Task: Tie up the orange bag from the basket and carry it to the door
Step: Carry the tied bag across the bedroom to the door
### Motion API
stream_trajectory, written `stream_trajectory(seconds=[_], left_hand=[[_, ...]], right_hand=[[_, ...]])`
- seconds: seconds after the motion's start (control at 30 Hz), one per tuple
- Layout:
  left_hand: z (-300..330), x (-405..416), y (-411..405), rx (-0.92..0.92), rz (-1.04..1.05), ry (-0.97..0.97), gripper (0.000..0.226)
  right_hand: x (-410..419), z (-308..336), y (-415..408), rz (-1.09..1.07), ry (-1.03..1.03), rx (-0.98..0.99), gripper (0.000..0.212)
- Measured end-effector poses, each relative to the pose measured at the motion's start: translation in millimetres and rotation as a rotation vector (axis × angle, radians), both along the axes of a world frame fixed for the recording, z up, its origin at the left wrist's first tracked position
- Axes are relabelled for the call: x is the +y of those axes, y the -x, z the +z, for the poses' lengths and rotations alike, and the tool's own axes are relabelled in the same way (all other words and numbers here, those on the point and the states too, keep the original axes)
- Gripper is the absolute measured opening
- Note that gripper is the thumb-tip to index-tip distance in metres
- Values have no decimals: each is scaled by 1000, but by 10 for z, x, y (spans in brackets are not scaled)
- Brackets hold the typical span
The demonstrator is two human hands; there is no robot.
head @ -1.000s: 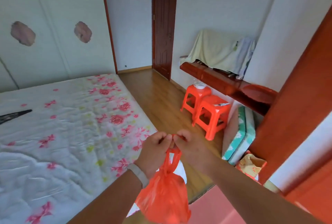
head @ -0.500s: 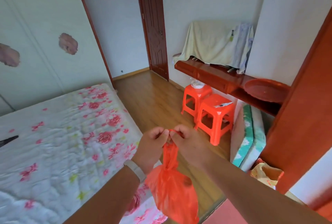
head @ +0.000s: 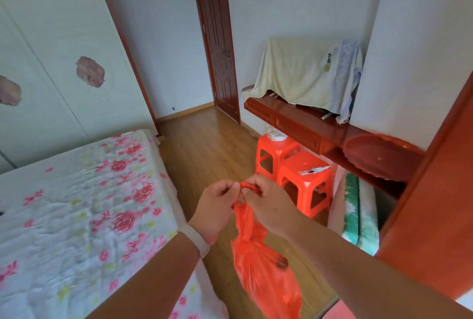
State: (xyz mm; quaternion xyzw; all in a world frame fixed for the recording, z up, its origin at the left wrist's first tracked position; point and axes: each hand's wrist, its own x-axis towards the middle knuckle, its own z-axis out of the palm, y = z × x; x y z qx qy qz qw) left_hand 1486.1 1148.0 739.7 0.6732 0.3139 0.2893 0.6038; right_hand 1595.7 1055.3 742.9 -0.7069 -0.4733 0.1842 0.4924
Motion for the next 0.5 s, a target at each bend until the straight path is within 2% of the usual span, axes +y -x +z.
stream_trajectory(seconds=[0.17,0.27,0.5], left_hand=[[-54,307,-685,1,-50,-1,35],[-121,545,-1075,5,-73,14,28],[-261,1443,-1969,0,-114,22,29]], right_hand=[[222,-12,-654,-61,-1,-6,8],[418,-60,-995,-80,1,7,10],[1281,-103,-1821,-133,79,-8,18]])
